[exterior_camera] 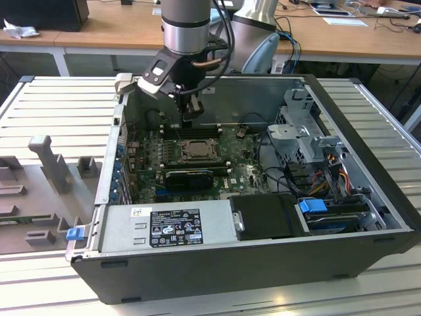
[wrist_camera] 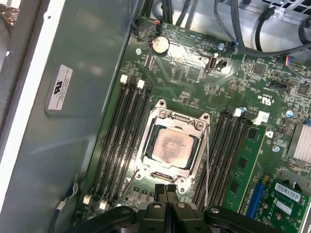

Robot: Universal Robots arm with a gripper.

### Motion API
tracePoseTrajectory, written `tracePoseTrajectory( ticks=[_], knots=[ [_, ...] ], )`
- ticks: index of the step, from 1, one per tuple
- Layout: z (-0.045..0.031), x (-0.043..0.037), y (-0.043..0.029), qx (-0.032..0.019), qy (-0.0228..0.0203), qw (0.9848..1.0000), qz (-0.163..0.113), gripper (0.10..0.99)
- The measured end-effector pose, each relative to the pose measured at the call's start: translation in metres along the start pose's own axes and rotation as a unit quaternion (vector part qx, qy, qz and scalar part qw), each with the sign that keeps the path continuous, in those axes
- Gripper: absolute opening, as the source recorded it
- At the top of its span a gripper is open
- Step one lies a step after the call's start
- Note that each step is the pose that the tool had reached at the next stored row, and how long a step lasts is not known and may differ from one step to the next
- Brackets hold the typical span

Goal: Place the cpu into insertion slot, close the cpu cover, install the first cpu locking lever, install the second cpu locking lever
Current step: 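Install the first cpu locking lever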

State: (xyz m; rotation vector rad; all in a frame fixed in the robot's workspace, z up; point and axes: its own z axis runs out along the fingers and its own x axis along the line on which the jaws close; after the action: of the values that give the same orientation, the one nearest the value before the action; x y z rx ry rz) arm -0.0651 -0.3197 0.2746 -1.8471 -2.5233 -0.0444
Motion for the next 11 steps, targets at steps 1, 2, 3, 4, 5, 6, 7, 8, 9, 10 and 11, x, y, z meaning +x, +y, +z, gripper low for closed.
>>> tracePoseTrajectory(
  ticks=[1, 2, 3, 4, 5, 6, 7, 8, 9, 10, 11],
  knots=[
    [0.0000, 0.0000, 0.0000, 0.0001, 0.0001, 1.0000, -0.002, 0.106],
    [0.0000, 0.0000, 0.0000, 0.0001, 0.0001, 1.0000, -0.005, 0.106],
    [0.0000, 0.0000, 0.0000, 0.0002, 0.0001, 1.0000, -0.007, 0.106],
    [0.0000, 0.0000, 0.0000, 0.0003, 0.0001, 1.0000, -0.009, 0.106],
    [0.0000, 0.0000, 0.0000, 0.0003, 0.0002, 0.9999, -0.012, 0.106],
    [0.0000, 0.0000, 0.0000, 0.0004, 0.0002, 0.9999, -0.014, 0.106],
    [0.0000, 0.0000, 0.0000, 0.0005, 0.0003, 0.9999, -0.017, 0.106],
    [0.0000, 0.0000, 0.0000, 0.0006, 0.0003, 0.9998, -0.020, 0.106],
    [0.0000, 0.0000, 0.0000, 0.0007, 0.0004, 0.9997, -0.026, 0.106],
    [0.0000, 0.0000, 0.0000, 0.0008, 0.0004, 0.9996, -0.028, 0.106],
    [0.0000, 0.0000, 0.0000, 0.0008, 0.0004, 0.9995, -0.030, 0.106]
  ],
)
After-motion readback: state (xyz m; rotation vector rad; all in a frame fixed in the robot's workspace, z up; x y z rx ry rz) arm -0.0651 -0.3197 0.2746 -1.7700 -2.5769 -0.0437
